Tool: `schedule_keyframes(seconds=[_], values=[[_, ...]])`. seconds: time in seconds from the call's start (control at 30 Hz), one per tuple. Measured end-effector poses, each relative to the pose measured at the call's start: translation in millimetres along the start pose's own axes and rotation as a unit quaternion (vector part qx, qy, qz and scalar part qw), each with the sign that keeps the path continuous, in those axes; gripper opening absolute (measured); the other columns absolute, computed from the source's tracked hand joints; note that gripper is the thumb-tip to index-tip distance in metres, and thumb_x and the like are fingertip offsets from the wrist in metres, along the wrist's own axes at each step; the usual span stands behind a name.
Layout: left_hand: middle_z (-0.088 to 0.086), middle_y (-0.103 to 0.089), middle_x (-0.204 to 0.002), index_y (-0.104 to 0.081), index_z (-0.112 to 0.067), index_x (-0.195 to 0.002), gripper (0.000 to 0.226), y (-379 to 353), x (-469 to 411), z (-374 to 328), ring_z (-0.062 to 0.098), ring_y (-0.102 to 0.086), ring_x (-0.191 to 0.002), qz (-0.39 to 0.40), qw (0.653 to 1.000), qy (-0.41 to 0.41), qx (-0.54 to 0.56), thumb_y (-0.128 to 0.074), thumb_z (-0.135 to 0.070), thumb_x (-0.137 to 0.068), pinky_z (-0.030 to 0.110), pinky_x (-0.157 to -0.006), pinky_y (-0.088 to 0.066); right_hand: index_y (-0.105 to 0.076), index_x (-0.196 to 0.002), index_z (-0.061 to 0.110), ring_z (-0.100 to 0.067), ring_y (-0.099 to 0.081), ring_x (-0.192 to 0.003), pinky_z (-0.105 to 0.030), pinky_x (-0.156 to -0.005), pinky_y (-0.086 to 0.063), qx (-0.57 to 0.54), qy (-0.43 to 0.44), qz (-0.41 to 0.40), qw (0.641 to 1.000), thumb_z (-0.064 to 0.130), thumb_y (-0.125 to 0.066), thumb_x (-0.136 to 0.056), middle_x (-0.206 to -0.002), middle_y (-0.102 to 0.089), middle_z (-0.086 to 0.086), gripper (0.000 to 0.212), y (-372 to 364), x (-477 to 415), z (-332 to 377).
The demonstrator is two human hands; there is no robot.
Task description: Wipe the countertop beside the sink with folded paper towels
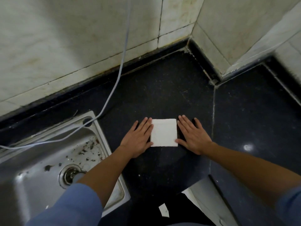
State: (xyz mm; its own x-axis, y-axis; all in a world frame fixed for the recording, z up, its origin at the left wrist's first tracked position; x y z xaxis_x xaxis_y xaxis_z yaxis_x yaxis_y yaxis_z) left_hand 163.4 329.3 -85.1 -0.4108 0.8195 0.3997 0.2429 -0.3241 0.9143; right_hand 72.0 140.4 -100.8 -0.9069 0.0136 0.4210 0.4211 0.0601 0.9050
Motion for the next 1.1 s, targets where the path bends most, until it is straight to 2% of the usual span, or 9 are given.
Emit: schedule_keyframes(seconds=[0.17,0.33,0.43,0.57,0.67,0.83,0.93,1.0,1.1], values=[[0.01,0.007,-0.16,-0.01,-0.013,-0.152,0.069,5,24,20,0.023,0.01,-0.147,-0.011,0.998,0.065,0.023,-0.029,-0.051,-0.098,0.043,-0.12,-0.003,-0.048,-0.138,0.011,-0.029,-0.041,-0.134,-0.046,-0.102,-0.037,-0.034,0.038,-0.12,0.991,0.053,-0.037,-0.093,-0.145,-0.045,-0.011,0.063,58,-32,19],[0.009,-0.009,-0.16,-0.03,-0.013,-0.147,0.059,11,53,29,0.024,-0.004,-0.148,-0.053,0.981,0.155,0.101,-0.041,-0.043,-0.097,0.042,-0.117,-0.014,-0.043,-0.132,0.018,-0.028,-0.052,-0.113,-0.04,-0.089,-0.04,-0.109,-0.011,0.071,0.991,0.049,-0.062,-0.085,-0.124,-0.054,-0.008,0.059,60,-72,38],[0.011,-0.024,-0.156,-0.044,-0.011,-0.139,0.052,5,78,29,0.026,-0.016,-0.146,-0.061,0.972,0.191,0.12,-0.05,-0.037,-0.095,0.042,-0.114,-0.022,-0.052,-0.118,0.016,-0.028,-0.059,-0.103,-0.034,-0.077,-0.044,-0.157,-0.033,0.12,0.98,0.039,-0.067,-0.083,-0.115,-0.061,-0.008,0.044,56,-77,38],[0.008,-0.026,-0.155,-0.044,-0.015,-0.138,0.047,-4,101,20,0.025,-0.019,-0.145,-0.032,0.966,0.222,0.126,-0.046,-0.036,-0.096,0.038,-0.114,-0.022,-0.057,-0.111,0.014,-0.026,-0.059,-0.097,-0.032,-0.071,-0.045,-0.233,-0.044,0.142,0.961,0.032,-0.069,-0.08,-0.113,-0.061,-0.008,0.038,52,-70,37],[0.007,-0.034,-0.15,-0.044,-0.017,-0.138,0.047,4,109,13,0.024,-0.027,-0.14,-0.037,0.965,0.231,0.117,-0.048,-0.035,-0.095,0.035,-0.113,-0.025,-0.054,-0.099,0.018,-0.023,-0.057,-0.088,-0.031,-0.067,-0.044,-0.285,-0.049,0.123,0.949,0.025,-0.071,-0.077,-0.108,-0.061,-0.006,0.029,58,-58,35],[0.002,-0.048,-0.132,-0.046,-0.019,-0.134,0.045,31,109,9,0.022,-0.043,-0.123,-0.051,0.969,0.223,0.087,-0.051,-0.034,-0.092,0.034,-0.102,-0.034,-0.055,-0.122,0.021,-0.023,-0.059,-0.101,-0.034,-0.078,-0.051,-0.341,-0.093,0.041,0.934,0.017,-0.072,-0.075,-0.114,-0.06,-0.002,0.049,80,-22,21],[0.002,-0.047,-0.132,-0.044,-0.019,-0.135,0.046,56,100,5,0.023,-0.042,-0.123,-0.063,0.977,0.193,0.06,-0.05,-0.032,-0.092,0.036,-0.1,-0.034,-0.061,-0.098,0.021,-0.022,-0.062,-0.085,-0.034,-0.069,-0.053,-0.357,-0.133,-0.004,0.924,0.018,-0.067,-0.072,-0.094,-0.065,0.0,0.027,93,8,4],[0.004,-0.048,-0.132,-0.045,-0.017,-0.135,0.045,76,91,-1,0.025,-0.042,-0.123,-0.08,0.983,0.161,0.049,-0.051,-0.029,-0.092,0.038,-0.099,-0.035,-0.06,-0.086,0.023,-0.021,-0.063,-0.079,-0.032,-0.063,-0.049,-0.366,-0.156,-0.044,0.917,0.028,-0.068,-0.074,-0.082,-0.063,0.002,0.016,102,31,-9],[0.005,-0.05,-0.129,-0.047,-0.016,-0.133,0.043,99,82,-15,0.025,-0.044,-0.121,-0.103,0.989,0.1,0.026,-0.052,-0.027,-0.092,0.039,-0.098,-0.036,-0.059,-0.089,0.029,-0.018,-0.062,-0.077,-0.034,-0.065,-0.048,-0.359,-0.183,-0.115,0.908,0.054,-0.064,-0.079,-0.081,-0.064,0.005,0.028,115,75,-23]])
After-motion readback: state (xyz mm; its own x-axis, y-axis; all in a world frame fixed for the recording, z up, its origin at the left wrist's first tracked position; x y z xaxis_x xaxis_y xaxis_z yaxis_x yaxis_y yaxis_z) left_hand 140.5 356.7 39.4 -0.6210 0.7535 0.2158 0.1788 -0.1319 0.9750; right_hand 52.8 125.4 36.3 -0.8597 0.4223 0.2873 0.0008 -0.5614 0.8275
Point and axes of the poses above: each hand's wrist, its own x-axis away from the middle knuckle, its own y-axis out of the back of the hand, z = x × y, the point moved 7 cm from there along -x, towards the middle knuckle
